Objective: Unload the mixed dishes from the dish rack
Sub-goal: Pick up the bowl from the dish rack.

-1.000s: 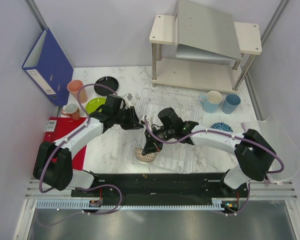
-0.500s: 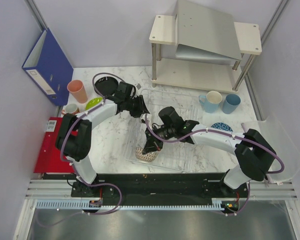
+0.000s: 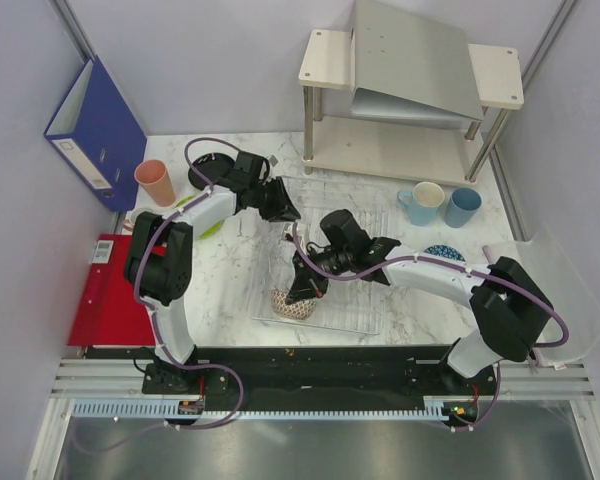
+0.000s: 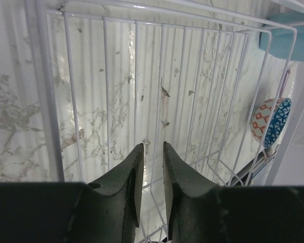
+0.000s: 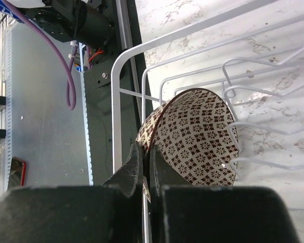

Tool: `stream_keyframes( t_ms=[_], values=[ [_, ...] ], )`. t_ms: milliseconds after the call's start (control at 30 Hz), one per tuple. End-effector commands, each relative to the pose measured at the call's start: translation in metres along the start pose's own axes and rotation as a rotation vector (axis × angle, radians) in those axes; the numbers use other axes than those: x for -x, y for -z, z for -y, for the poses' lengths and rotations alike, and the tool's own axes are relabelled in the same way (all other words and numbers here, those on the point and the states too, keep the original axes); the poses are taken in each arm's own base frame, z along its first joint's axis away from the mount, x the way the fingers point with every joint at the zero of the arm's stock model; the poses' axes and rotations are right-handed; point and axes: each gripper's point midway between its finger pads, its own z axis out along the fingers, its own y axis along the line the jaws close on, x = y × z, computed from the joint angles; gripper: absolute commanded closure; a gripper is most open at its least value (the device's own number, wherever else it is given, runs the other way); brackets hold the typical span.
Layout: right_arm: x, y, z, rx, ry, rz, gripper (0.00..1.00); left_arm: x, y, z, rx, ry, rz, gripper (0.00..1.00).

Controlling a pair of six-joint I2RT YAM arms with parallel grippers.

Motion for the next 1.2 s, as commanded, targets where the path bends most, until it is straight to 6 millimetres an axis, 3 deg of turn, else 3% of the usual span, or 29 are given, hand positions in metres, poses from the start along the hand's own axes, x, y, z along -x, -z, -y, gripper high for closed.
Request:
stream_keyframes(
  t_ms=[0, 133, 367, 533, 900, 1167],
  values=[
    [0.028, 0.013, 0.004, -0.038, 0.087, 0.066, 1.0, 0.014, -0.003, -0.079, 0.192, 0.115, 0.035, 0.71],
    [0.032, 0.013, 0.003, -0.028, 0.086, 0.07, 1.0, 0.018, -0.001, -0.086, 0.187, 0.146, 0.035, 0.71],
    [0.048, 0.021, -0.007, 0.015, 0.093, 0.101, 1.0, 0.019, -0.001, -0.079, 0.157, 0.152, 0.027, 0.71],
    [0.07, 0.037, -0.017, 0.041, 0.112, 0.157, 1.0, 0.018, 0.002, -0.067, 0.116, 0.153, 0.018, 0.71],
    [0.085, 0.047, -0.024, 0.044, 0.127, 0.197, 1.0, 0.025, 0.015, -0.048, 0.068, 0.129, 0.037, 0.7],
    [0.112, 0.069, -0.045, 0.051, 0.181, 0.26, 1.0, 0.039, 0.036, -0.014, -0.023, 0.107, 0.062, 0.68]
  ],
)
